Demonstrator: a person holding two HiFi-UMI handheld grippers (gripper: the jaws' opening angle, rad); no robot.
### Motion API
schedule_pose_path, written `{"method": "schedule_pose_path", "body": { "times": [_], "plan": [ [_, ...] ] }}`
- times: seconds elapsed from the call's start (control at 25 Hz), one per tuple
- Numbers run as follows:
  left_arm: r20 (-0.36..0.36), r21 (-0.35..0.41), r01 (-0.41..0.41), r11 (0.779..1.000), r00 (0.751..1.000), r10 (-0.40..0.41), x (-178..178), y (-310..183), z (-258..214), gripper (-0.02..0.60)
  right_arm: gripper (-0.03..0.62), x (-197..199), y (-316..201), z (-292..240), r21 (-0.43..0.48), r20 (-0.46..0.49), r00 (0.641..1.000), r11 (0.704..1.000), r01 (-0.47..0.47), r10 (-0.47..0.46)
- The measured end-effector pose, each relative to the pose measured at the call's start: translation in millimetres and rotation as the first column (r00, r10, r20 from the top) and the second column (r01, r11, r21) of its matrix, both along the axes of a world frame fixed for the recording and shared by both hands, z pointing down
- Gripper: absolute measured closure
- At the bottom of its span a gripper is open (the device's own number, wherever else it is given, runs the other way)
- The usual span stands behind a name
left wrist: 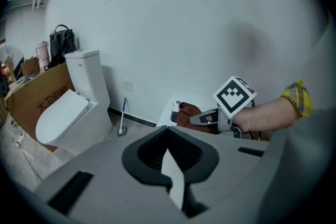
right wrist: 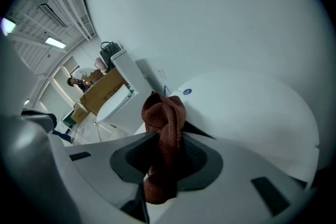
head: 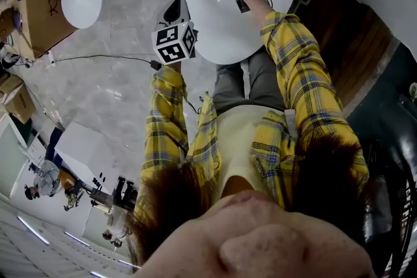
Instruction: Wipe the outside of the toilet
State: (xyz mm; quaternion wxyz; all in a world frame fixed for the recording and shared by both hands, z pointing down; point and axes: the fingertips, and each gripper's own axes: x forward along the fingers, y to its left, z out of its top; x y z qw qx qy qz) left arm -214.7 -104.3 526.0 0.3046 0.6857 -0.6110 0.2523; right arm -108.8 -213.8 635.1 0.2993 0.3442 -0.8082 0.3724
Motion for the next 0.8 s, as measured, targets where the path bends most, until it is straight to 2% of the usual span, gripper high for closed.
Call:
{"method": "schedule_pose_path", "body": {
  "times": [0.36, 0.8],
  "plan": [
    [-0.005, 0.015, -0.050, 0.999, 0.999, 0.050, 17, -17, -5, 0.574, 0.474, 70, 17, 2, 0.021, -0.039, 0.996, 0.997, -0.074, 0.075],
    [-0.011, 0.017, -0.164, 0.986, 0.986, 0.164, 64, -29, -4, 0.574, 0.474, 157, 43, 5, 0.024, -0.074, 0.979, 0.981, -0.190, 0.192]
  ]
}}
